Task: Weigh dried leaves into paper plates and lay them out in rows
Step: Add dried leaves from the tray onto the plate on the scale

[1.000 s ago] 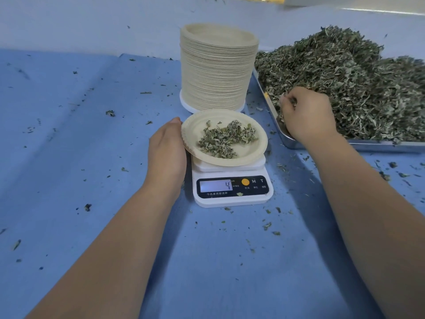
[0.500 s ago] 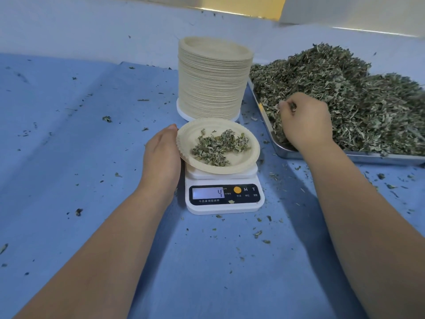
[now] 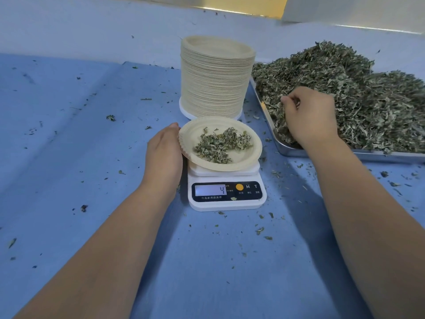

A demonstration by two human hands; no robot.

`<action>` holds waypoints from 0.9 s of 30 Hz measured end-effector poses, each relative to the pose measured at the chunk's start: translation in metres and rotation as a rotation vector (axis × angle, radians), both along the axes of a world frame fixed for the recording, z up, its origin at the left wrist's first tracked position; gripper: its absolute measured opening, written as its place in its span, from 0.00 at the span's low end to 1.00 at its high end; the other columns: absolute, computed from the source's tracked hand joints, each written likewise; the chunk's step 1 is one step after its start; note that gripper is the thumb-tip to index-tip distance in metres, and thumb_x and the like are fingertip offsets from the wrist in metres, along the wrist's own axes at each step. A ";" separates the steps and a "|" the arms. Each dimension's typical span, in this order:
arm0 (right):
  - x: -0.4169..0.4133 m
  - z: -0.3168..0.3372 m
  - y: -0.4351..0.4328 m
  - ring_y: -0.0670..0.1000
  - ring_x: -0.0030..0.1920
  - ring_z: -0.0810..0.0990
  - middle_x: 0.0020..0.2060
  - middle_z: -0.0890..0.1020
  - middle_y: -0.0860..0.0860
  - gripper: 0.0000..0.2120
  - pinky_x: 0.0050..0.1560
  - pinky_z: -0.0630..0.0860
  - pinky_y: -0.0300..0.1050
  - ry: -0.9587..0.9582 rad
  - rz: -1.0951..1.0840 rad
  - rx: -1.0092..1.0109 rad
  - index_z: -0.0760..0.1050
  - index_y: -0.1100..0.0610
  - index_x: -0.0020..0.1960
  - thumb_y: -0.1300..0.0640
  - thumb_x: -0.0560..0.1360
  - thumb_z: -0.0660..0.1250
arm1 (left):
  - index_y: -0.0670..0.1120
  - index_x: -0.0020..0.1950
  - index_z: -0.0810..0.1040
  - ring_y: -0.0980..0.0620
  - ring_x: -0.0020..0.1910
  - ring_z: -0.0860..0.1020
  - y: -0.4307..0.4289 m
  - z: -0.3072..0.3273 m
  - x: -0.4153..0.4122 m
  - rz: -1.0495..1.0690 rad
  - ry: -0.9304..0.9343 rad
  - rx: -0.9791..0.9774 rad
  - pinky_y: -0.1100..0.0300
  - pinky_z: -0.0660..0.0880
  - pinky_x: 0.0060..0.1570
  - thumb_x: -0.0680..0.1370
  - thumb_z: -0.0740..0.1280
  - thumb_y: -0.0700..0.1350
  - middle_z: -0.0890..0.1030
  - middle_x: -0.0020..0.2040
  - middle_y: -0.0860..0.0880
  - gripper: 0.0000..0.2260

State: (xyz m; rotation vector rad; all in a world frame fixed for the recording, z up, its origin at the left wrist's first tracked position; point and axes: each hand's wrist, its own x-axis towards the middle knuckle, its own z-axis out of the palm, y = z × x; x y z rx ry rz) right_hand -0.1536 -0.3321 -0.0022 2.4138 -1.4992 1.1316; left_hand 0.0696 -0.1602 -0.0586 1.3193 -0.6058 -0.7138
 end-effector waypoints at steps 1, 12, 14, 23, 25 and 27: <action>0.001 0.003 0.002 0.53 0.30 0.75 0.32 0.77 0.51 0.14 0.35 0.74 0.47 -0.011 0.011 -0.032 0.79 0.59 0.49 0.50 0.83 0.63 | 0.49 0.44 0.72 0.51 0.42 0.68 0.000 0.000 0.001 -0.004 0.001 0.001 0.50 0.65 0.47 0.78 0.61 0.52 0.70 0.43 0.50 0.07; 0.052 0.035 0.041 0.46 0.35 0.75 0.40 0.83 0.48 0.13 0.37 0.65 0.33 -0.172 0.178 -0.119 0.82 0.56 0.51 0.49 0.82 0.64 | 0.50 0.45 0.73 0.51 0.44 0.73 -0.003 0.002 0.003 -0.008 0.055 0.042 0.51 0.70 0.51 0.77 0.62 0.53 0.75 0.42 0.48 0.08; 0.072 0.036 0.055 0.44 0.33 0.75 0.40 0.82 0.46 0.11 0.37 0.66 0.32 -0.186 0.254 -0.078 0.83 0.55 0.49 0.49 0.81 0.66 | 0.48 0.48 0.79 0.47 0.57 0.80 -0.004 0.003 0.005 0.003 0.096 0.072 0.49 0.73 0.65 0.76 0.63 0.54 0.83 0.55 0.48 0.11; 0.127 0.027 0.072 0.51 0.40 0.75 0.32 0.76 0.47 0.18 0.39 0.70 0.47 0.230 0.392 0.162 0.76 0.51 0.40 0.42 0.82 0.61 | 0.47 0.41 0.69 0.49 0.41 0.66 -0.001 0.009 0.001 -0.008 0.126 0.029 0.50 0.67 0.47 0.78 0.62 0.50 0.68 0.40 0.46 0.10; 0.126 0.029 0.069 0.52 0.38 0.74 0.31 0.75 0.48 0.20 0.38 0.69 0.47 0.208 0.365 0.172 0.74 0.52 0.37 0.41 0.82 0.61 | 0.49 0.41 0.71 0.51 0.41 0.70 0.000 0.009 0.000 -0.019 0.110 0.026 0.51 0.69 0.49 0.79 0.61 0.50 0.71 0.41 0.48 0.09; 0.123 0.031 0.067 0.55 0.38 0.76 0.31 0.77 0.51 0.23 0.39 0.71 0.49 0.131 0.356 0.195 0.75 0.58 0.37 0.42 0.82 0.60 | 0.56 0.48 0.79 0.55 0.52 0.79 0.000 0.007 0.000 -0.002 0.084 0.020 0.53 0.74 0.59 0.80 0.62 0.51 0.81 0.52 0.56 0.07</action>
